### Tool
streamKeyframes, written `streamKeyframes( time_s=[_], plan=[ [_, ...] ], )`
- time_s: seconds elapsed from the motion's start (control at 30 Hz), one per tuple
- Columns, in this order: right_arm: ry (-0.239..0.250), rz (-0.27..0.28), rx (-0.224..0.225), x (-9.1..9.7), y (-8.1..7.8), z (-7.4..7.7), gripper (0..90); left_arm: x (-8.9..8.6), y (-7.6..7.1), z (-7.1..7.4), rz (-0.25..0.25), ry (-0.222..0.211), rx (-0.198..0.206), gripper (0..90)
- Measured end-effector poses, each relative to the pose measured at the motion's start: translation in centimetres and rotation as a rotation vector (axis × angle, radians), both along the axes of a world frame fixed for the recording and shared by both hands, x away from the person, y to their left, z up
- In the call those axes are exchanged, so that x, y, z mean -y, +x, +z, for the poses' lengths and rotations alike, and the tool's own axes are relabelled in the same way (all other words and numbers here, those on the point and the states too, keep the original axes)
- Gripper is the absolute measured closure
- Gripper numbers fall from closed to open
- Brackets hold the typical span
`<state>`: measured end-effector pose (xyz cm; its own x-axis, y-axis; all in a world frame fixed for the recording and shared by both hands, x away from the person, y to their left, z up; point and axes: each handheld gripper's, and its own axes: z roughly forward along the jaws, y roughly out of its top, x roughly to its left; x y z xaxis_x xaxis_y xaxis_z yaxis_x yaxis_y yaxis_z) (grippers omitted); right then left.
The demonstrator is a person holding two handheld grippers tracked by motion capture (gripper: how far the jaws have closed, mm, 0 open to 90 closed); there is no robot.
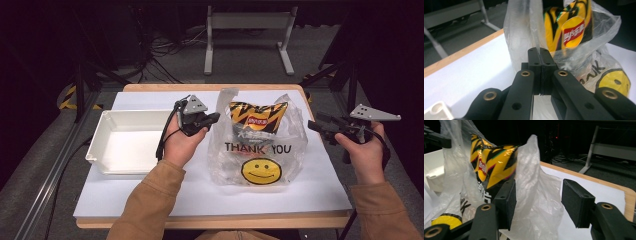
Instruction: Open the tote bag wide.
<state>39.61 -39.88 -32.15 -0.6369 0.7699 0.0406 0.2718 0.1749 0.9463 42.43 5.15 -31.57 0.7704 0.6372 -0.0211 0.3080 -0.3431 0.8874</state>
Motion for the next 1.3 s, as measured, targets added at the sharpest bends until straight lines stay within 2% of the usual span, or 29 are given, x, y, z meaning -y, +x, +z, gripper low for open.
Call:
streamKeyframes(
  time_s=[0.17,0.33,0.47,0.5,0.53,0.57,0.63,0.67,0.77,0.97,1.07,1.3],
  plan=[
    [-0.015,0.03,0.008,-1.2,0.3,0.3,45.8,-0.4,0.1,-0.7,0.018,0.021,-0.014,89.8],
    [-0.021,0.049,0.005,-1.8,0.7,0.1,45.5,-0.6,0.0,-1.7,0.023,0.021,-0.042,89.8],
    [-0.034,0.068,-0.018,-2.6,1.3,-0.4,45.4,-0.5,-0.2,-2.4,0.018,0.034,-0.058,89.9],
    [-0.052,0.065,-0.031,-2.9,1.8,-0.8,49.8,-0.4,-0.3,-2.6,0.025,0.053,-0.053,89.9],
    [-0.052,0.065,-0.031,-2.9,1.8,-0.8,49.8,-0.2,-0.4,-2.7,0.026,0.069,-0.052,89.9],
    [-0.068,0.064,-0.04,-3.0,2.0,-1.0,56.1,-0.1,-0.5,-2.9,0.024,0.077,-0.052,89.9],
    [-0.091,0.08,-0.073,-3.3,2.6,-1.8,70.1,0.2,-0.7,-3.4,0.011,0.085,-0.071,89.9],
    [-0.091,0.08,-0.073,-3.3,2.6,-1.8,70.1,0.2,-0.7,-3.4,0.011,0.085,-0.071,89.9],
    [-0.147,0.093,-0.102,-3.7,2.9,-3.2,85.6,0.6,-0.9,-4.3,0.0,0.097,-0.1,89.9],
    [-0.167,0.095,-0.143,-3.4,3.0,-4.5,89.6,1.4,-1.5,-5.9,-0.015,0.166,-0.127,89.9],
    [-0.18,0.098,-0.175,-3.3,2.8,-5.4,89.6,1.8,-1.6,-7.0,-0.026,0.185,-0.155,89.9],
    [-0.184,0.103,-0.215,-3.1,2.4,-7.0,89.5,2.3,-2.0,-8.6,-0.047,0.208,-0.171,89.9]
  ],
)
